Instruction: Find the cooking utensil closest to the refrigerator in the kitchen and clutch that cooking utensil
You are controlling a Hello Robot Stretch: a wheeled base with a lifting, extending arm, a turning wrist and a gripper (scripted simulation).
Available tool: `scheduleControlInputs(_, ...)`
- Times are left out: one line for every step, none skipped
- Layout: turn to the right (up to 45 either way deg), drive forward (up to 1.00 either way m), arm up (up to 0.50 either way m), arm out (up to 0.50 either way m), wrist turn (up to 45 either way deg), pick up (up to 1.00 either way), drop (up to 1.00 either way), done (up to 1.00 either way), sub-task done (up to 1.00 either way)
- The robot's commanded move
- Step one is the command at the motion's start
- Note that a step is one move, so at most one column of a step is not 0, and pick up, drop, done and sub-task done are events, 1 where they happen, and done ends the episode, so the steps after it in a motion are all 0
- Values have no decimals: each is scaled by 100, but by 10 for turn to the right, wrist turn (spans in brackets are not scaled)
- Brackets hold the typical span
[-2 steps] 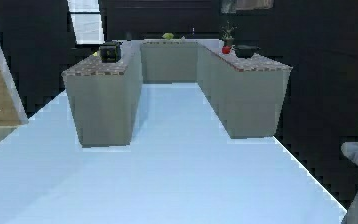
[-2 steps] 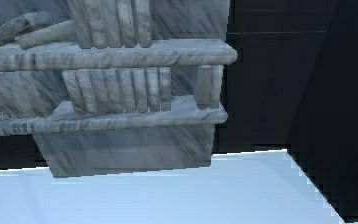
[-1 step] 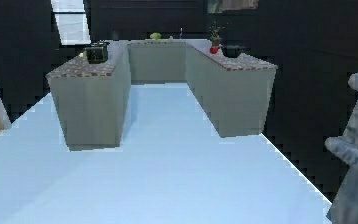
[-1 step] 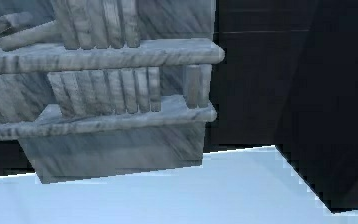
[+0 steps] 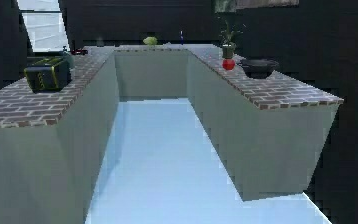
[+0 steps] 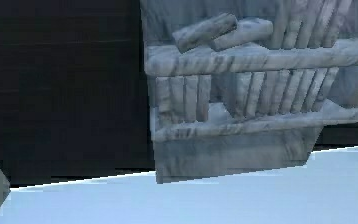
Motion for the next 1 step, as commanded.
scheduleControlInputs(0,100,0,0,0,0,0,0,0)
